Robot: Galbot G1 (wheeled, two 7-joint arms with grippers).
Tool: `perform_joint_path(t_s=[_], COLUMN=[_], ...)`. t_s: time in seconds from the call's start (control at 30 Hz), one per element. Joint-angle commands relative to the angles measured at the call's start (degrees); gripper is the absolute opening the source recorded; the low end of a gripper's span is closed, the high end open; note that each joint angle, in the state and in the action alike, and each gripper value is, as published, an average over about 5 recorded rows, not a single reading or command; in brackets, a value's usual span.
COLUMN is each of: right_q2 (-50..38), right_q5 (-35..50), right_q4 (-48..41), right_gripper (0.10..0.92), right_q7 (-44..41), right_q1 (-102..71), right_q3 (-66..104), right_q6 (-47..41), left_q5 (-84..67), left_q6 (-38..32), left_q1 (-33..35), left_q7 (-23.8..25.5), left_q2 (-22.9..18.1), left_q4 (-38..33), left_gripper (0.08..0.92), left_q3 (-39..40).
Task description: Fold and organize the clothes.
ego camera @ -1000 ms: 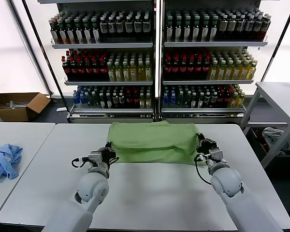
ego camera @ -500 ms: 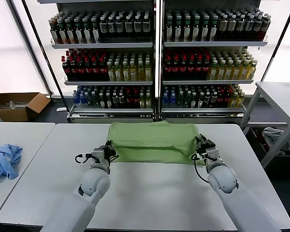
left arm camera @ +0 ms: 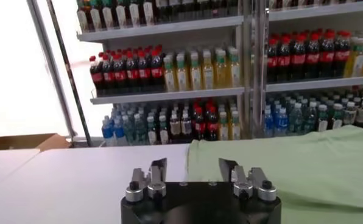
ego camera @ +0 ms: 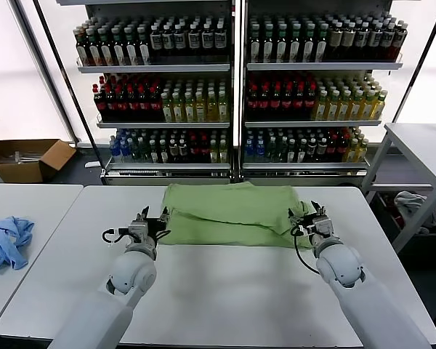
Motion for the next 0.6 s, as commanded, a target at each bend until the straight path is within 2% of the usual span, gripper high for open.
perform_joint_path(t_s=[0.03,0.23,0.6], right_q2=[-1.68,-1.66,-0.02], right_q5=[10.57,10.96,13.08], right_q4=[8.73,13.52,13.58], right_gripper=[0.821,0.823,0.823], right_q7=[4.1,3.69,2.88], right_q1=[-5.64,-15.19,-23.46], right_q3=[3.72,5.12,11.54], right_q6=[-1.48,3.55,10.79], left_q5=[-2.07,-4.85,-6.8], left_q6=[0.61,0.77,0.19], left_q1=[10.43,17.61,15.62], left_q7=[2.48,7.49,10.31], left_q2=[4.82,6.1,3.97], left_q4=[-12.5,-15.61,-9.63], left_gripper=[0.669,0.808,0.823], left_q3=[-3.65,-6.26,-6.45])
